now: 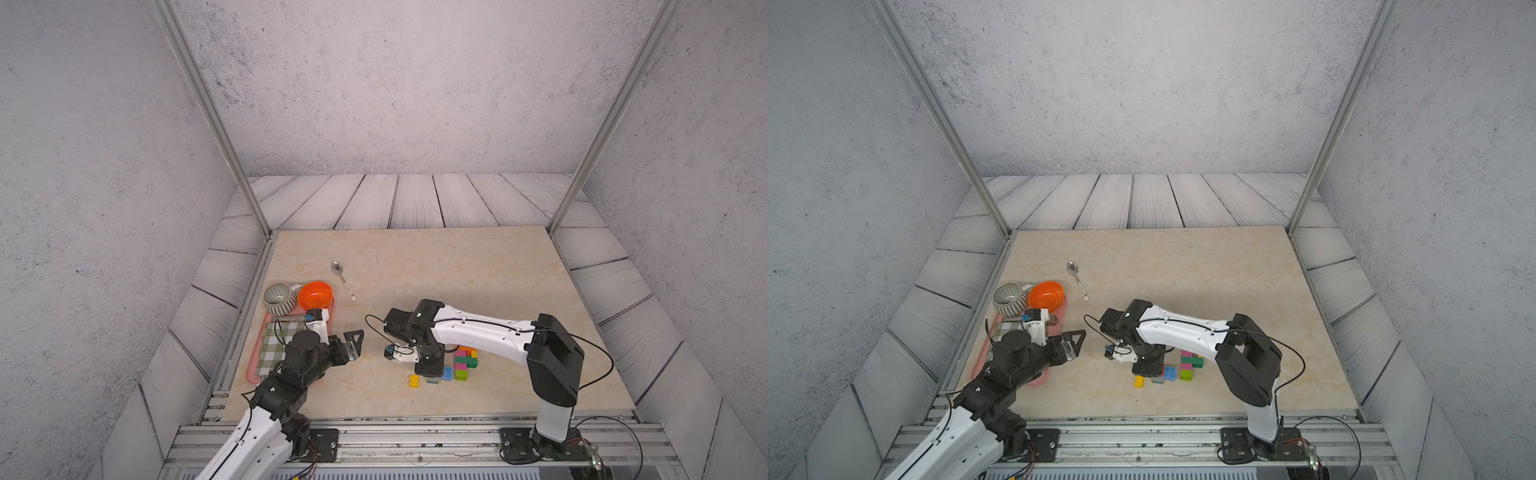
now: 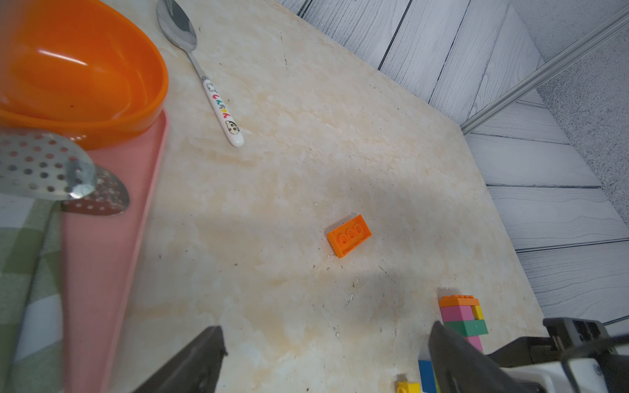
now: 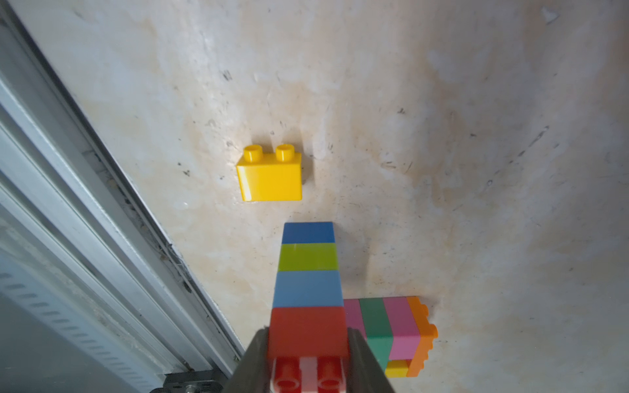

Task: Assemble the letter p with lego
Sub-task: Assemble the lego brick with the lego brick.

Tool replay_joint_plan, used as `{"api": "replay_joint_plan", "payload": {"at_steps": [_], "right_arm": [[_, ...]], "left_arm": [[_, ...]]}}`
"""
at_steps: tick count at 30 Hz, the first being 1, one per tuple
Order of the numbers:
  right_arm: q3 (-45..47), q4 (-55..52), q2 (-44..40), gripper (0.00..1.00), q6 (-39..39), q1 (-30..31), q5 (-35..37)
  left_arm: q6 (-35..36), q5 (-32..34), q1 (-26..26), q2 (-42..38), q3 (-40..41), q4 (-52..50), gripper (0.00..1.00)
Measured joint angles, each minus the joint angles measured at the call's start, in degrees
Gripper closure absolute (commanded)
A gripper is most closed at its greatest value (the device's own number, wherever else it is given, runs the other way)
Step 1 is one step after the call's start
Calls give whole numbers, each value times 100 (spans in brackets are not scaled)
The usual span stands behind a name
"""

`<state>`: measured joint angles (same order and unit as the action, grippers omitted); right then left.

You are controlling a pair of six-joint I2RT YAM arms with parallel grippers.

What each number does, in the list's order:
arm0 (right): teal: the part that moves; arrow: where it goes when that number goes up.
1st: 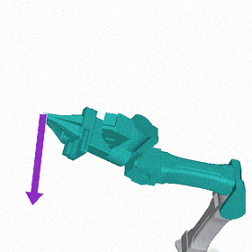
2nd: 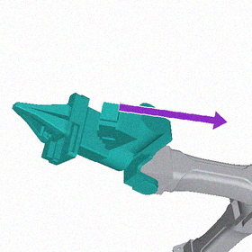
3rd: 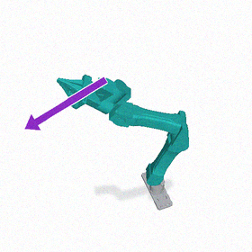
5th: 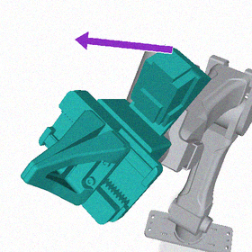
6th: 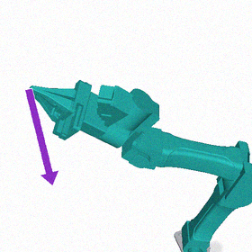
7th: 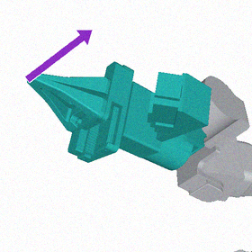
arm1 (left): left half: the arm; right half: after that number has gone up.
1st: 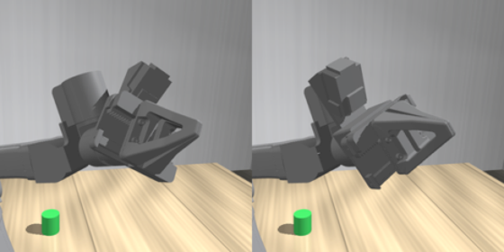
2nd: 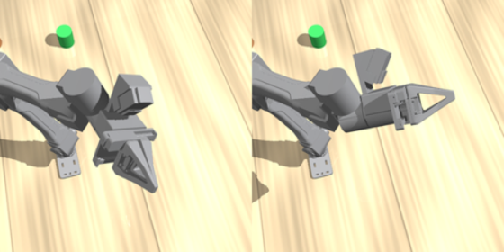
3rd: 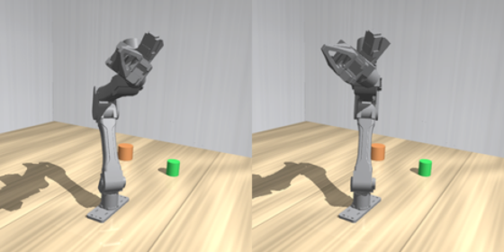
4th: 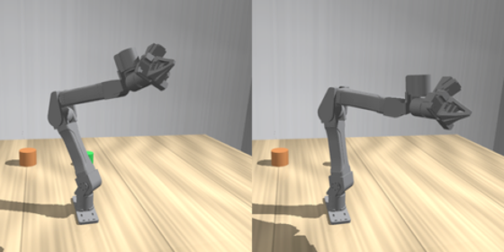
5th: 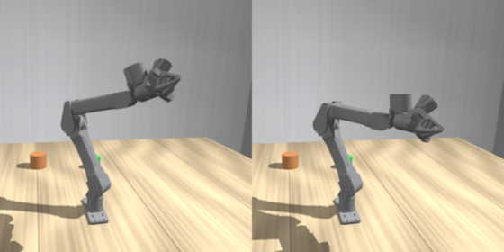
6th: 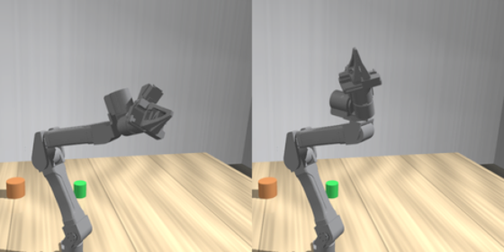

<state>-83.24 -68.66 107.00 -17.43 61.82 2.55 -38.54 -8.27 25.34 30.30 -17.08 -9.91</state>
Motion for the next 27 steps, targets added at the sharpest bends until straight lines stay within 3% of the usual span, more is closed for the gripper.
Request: {"api": "replay_joint_plan", "payload": {"at_steps": [13,16,20,21,22,27], "right_arm": [[7,505,-203,46,144,15,61],[7,597,-356,33,144,15,59],[7,658,-446,30,223,15,59],[9,675,-463,26,243,15,61],[26,717,-511,3,297,15,63],[407,1123,-1231,1,721,-22,63]], "left_arm": [[114,-11,0,33,2,2,2],[116,-11,0,33,11,2,2],[120,-11,0,33,24,0,2],[122,-13,0,33,24,0,2],[122,-28,0,33,24,0,2],[66,-120,81,131,2,-81,2]]}}
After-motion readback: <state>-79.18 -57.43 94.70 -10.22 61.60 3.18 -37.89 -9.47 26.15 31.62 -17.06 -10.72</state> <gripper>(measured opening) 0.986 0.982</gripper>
